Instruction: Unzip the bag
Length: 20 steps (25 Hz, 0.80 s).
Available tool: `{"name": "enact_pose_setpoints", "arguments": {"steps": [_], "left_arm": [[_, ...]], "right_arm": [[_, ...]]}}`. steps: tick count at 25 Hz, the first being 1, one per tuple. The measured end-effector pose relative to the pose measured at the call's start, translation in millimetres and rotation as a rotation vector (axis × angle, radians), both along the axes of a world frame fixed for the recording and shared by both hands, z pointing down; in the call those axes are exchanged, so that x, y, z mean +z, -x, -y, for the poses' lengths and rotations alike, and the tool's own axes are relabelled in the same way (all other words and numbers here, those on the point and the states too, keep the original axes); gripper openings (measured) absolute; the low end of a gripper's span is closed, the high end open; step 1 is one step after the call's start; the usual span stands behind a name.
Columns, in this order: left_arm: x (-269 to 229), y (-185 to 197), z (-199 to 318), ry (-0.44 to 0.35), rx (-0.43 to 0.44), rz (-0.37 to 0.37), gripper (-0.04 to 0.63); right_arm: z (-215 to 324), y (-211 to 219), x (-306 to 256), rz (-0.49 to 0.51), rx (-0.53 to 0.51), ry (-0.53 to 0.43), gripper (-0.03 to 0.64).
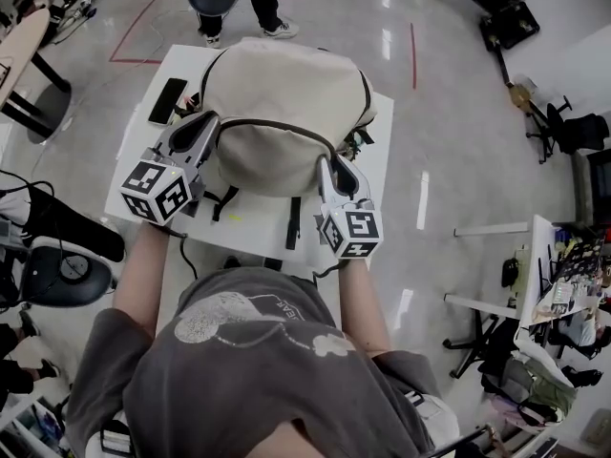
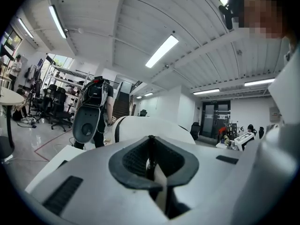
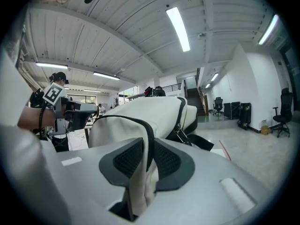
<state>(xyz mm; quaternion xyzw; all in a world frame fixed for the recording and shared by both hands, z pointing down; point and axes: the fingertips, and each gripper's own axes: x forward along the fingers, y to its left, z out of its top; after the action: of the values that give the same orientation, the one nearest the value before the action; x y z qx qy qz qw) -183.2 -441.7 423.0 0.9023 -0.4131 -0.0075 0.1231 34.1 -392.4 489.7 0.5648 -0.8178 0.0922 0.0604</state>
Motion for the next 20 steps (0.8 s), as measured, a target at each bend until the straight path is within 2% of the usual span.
{"name": "enact_pose_setpoints", "arguments": {"steps": [10,20], "left_arm": [[-19.9,-50.5,-3.3,-0.022,0.126,0.041,0.038],[-22.8,-112.9,-11.7,-0.033,0.228,0.033,0.038]], "right_arm": [[-0.3,-0.3,-1.3,0.015,0.012,-0.006,0.072],[-2.1,-1.3,-3.0,0.026,0.008,-0.008,0.072]]}}
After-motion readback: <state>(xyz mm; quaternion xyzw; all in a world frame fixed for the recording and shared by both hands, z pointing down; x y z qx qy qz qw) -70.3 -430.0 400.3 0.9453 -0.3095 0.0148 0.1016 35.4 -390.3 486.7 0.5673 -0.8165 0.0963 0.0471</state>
